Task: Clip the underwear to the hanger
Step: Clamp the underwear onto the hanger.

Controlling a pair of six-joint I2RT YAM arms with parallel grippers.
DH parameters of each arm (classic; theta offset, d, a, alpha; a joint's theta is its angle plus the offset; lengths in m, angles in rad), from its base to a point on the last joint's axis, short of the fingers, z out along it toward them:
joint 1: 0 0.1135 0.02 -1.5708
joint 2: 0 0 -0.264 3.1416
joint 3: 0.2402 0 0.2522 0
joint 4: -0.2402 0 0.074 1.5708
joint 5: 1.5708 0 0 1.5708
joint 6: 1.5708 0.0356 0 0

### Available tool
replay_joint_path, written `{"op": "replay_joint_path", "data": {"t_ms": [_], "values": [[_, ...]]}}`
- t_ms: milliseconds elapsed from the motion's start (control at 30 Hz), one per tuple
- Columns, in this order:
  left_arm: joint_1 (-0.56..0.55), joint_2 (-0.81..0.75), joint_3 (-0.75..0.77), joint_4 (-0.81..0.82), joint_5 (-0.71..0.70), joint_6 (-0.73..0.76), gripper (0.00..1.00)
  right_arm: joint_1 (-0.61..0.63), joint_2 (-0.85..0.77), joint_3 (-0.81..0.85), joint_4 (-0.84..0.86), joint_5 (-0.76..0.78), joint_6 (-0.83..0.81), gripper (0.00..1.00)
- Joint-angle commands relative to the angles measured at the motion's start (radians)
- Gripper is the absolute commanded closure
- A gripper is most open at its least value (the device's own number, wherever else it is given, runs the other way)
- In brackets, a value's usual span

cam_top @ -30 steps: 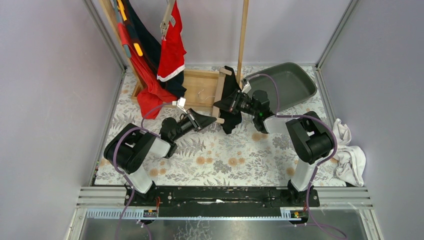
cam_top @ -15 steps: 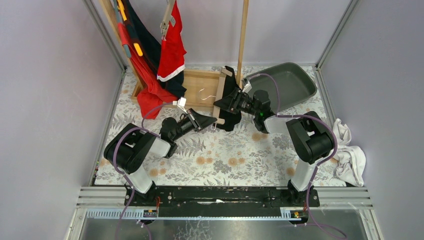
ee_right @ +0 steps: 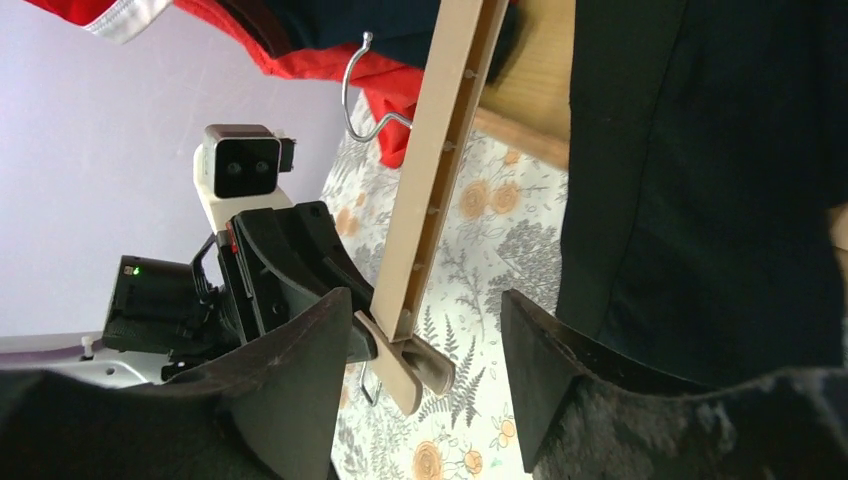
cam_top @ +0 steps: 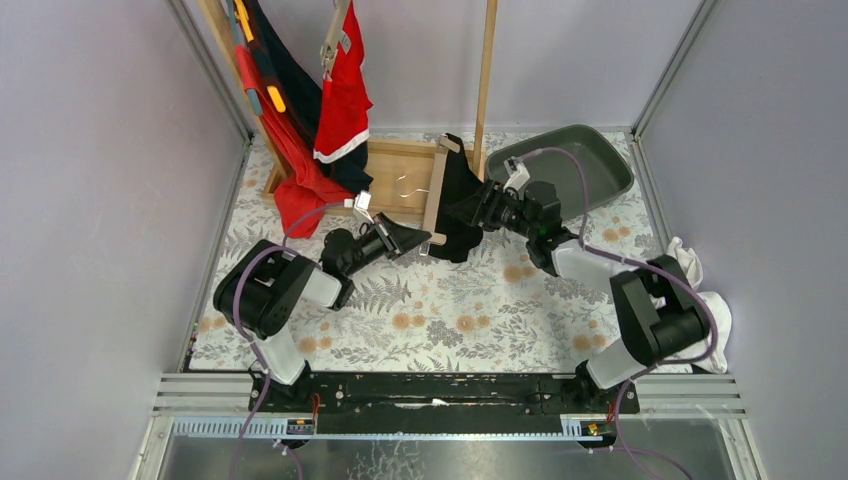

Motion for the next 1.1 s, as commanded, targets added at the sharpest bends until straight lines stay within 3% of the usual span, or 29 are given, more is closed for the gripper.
{"op": "replay_joint_path", "data": {"t_ms": [0, 200, 1067], "values": [[0.009, 0.017, 0.049, 0.048, 0.020, 0.028, 1.00, 0.011, -0.108, -0.014, -0.215, 0.121, -0.175, 0.37], [0.008, 0.042, 0.078, 0.039, 0.016, 0.019, 1.00, 0.105, -0.113, 0.007, -0.412, 0.282, -0.284, 0.37], [0.022, 0.049, 0.087, -0.004, 0.019, 0.005, 1.00, 0.166, 0.138, 0.148, -0.459, 0.367, -0.183, 0.39]]}}
